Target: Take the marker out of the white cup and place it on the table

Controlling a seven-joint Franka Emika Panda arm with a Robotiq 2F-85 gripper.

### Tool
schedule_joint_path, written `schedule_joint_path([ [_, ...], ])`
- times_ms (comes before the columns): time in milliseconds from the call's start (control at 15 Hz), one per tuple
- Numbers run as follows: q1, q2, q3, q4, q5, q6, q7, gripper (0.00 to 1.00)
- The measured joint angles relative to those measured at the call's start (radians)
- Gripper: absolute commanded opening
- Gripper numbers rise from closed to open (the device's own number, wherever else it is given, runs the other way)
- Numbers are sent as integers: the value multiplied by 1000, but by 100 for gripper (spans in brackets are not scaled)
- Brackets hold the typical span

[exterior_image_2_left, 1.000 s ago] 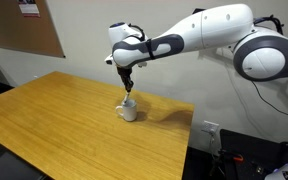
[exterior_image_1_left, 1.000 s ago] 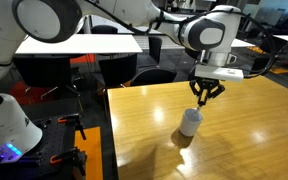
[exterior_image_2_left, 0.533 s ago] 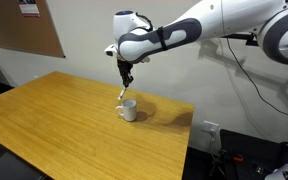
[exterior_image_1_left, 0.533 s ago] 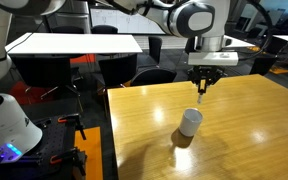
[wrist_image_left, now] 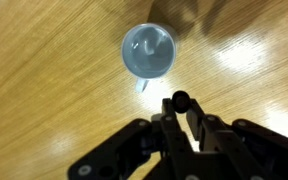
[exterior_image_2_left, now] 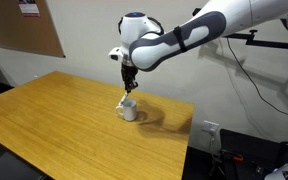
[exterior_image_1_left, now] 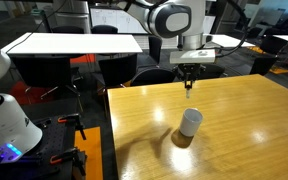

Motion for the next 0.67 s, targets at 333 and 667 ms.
schedule_joint_path([
  [333, 2, -68, 35, -151, 38, 77, -30, 5],
  [667, 2, -111, 69, -237, 136, 88, -150, 5],
])
